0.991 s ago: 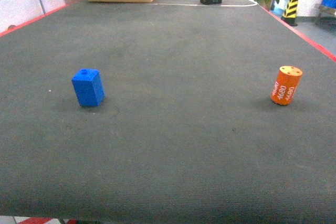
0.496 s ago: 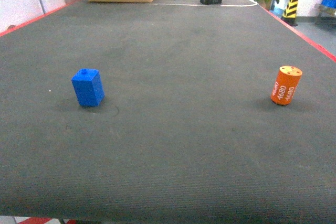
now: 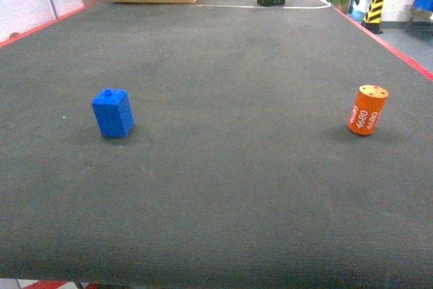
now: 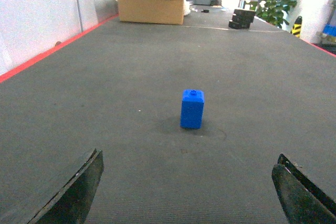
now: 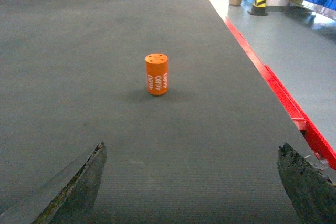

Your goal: Sort blue parts and orange caps into right shelf containers

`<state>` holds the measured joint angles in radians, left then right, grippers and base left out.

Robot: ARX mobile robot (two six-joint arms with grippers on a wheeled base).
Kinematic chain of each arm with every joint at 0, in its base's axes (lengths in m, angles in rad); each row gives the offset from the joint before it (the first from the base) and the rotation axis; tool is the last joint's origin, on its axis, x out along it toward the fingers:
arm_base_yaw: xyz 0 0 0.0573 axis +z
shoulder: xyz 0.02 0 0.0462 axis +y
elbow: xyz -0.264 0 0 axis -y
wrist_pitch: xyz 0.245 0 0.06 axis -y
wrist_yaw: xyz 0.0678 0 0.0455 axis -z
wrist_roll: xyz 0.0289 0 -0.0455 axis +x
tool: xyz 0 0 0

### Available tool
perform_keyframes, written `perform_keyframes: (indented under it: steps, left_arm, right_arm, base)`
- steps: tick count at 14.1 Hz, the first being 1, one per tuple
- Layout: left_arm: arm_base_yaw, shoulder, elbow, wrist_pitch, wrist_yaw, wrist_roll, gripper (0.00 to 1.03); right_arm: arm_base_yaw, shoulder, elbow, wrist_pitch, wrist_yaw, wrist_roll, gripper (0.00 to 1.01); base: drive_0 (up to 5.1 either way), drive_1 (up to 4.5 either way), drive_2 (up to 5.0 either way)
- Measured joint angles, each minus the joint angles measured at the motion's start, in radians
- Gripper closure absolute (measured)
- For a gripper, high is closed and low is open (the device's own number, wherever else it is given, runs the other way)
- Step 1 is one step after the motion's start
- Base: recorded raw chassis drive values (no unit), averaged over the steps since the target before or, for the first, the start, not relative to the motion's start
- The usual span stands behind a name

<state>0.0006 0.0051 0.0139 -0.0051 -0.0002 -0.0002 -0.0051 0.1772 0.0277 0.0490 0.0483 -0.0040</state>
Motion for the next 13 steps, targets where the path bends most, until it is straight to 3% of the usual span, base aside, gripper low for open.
perform_keyframes:
  steps: [2, 4, 5, 8, 13]
  left_arm:
    - [0.0, 0.0, 0.0, 0.0, 0.0, 0.0, 0.05]
    - [0.0, 0.0, 0.0, 0.0, 0.0, 0.0, 0.05]
    - [0.0, 0.0, 0.0, 0.0, 0.0, 0.0, 0.05]
    - [0.0, 0.0, 0.0, 0.0, 0.0, 0.0, 0.05]
    - [0.0, 0.0, 0.0, 0.0, 0.0, 0.0, 0.05]
  right_arm:
    - [-0.024, 0.362, 0.018, 0.33, 0.003, -0.022, 0.03]
    - [-0.056, 0.813, 0.171, 0.665, -0.008, -0.016, 0.03]
    - [-0.051, 0.998, 0.264, 0.761, -0.015, -0.016, 0.03]
    - [-0.012, 1.429, 0.548, 0.755, 0.005, -0.03, 0.03]
    - [0.026, 1.776, 0.978, 0.571, 0.037, -0.018, 0.03]
  base:
    - [0.0, 0.0, 0.0]
    - [0.0, 0.0, 0.0]
    - [0.0, 0.0, 0.0]
    - [0.0, 0.0, 0.0]
    - [0.0, 0.0, 0.0]
